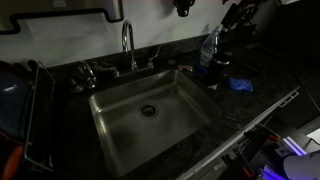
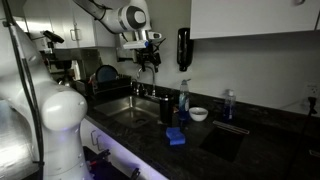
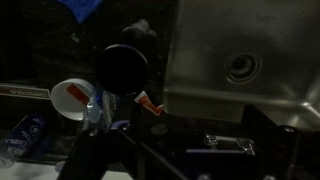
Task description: Pick up the cup from the counter, spill the water in the cup into the sink and put the cup in the sink
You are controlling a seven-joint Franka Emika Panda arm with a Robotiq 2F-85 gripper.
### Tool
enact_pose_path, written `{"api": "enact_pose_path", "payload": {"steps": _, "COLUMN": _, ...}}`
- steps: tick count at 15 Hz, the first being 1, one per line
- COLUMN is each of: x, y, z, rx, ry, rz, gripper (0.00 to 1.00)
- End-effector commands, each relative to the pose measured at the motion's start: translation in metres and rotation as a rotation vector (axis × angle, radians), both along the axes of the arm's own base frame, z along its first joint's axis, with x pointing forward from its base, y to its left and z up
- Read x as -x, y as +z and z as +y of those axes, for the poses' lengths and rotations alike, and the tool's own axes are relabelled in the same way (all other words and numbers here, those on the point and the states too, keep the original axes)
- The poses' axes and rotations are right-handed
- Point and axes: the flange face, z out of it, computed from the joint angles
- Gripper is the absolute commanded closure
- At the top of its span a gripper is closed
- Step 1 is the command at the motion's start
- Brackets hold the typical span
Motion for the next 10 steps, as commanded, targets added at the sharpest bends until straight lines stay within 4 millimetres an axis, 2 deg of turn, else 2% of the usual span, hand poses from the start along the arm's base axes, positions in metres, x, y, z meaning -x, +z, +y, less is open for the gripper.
{"api": "enact_pose_path", "payload": {"steps": 1, "x": 0.002, "y": -0.026, "z": -0.016, "rx": -0.026, "ry": 0.064, "rz": -0.044, "gripper": 0.00}}
{"api": "enact_pose_path", "payload": {"steps": 6, "x": -0.004, "y": -0.062, "z": -0.039, "rx": -0.056, "ry": 0.151, "rz": -0.062, "gripper": 0.00}}
{"api": "enact_pose_path", "payload": {"steps": 10, "x": -0.010, "y": -0.088, "z": -0.033, "rx": -0.090, "ry": 0.265, "rz": -0.051, "gripper": 0.00}}
